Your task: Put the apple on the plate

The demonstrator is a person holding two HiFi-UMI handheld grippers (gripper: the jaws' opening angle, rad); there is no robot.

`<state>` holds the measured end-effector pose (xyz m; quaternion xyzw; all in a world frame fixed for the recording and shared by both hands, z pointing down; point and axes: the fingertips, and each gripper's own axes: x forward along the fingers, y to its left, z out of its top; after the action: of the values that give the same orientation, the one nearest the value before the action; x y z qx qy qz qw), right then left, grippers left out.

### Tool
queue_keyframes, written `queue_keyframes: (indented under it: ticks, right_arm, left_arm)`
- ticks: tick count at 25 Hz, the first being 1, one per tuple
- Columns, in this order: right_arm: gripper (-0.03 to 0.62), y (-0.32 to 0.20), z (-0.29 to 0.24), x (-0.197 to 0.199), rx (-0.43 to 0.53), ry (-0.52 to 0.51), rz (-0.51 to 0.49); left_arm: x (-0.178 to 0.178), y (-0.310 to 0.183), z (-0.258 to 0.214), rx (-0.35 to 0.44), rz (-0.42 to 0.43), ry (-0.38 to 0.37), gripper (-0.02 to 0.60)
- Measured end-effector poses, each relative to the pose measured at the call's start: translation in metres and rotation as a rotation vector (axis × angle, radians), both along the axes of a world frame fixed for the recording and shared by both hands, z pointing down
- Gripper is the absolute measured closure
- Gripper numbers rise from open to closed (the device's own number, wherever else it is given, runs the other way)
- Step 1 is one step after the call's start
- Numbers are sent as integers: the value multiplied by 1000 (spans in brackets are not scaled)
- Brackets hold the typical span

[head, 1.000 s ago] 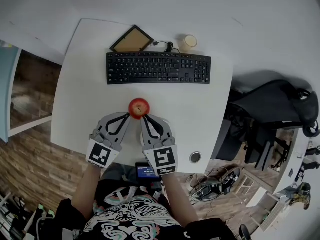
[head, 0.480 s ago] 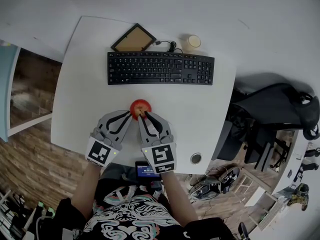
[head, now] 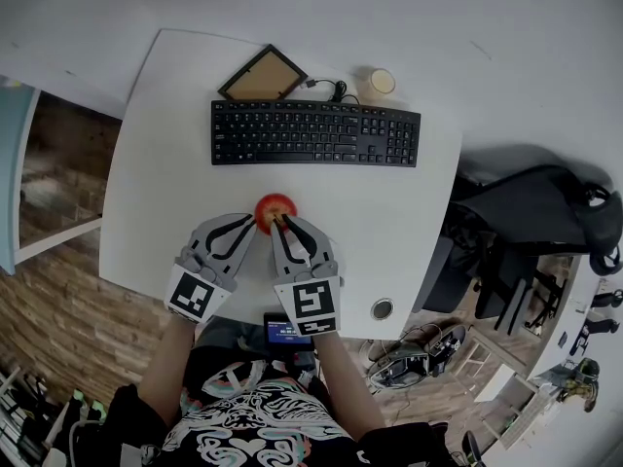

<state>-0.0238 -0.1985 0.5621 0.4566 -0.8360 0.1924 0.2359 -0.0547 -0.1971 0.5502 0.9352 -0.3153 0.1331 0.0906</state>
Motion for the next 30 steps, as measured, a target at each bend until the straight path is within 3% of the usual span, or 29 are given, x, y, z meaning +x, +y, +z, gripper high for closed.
queue_keyframes:
  ticks: [12,16,20,25,30]
  right_arm:
    - [565,-1,0,1,34,90,-57]
    - [565,0,-1,4,39,91,-53]
    - [565,-3,-8,6,52,67,-39]
    - [565,-3,-13,12,60,50,-26]
    - [565,0,-25,18,81,37,-8]
  left_arm:
    - [-4,0,3,-25,-13,-11,565]
    - [-5,1,5,-42,-19,-19,565]
    - [-2,-4,-2,17,-23,3,565]
    - [0,-5,-5,10,-28,-3,565]
    - [3,-7,-27,51,-59,77,565]
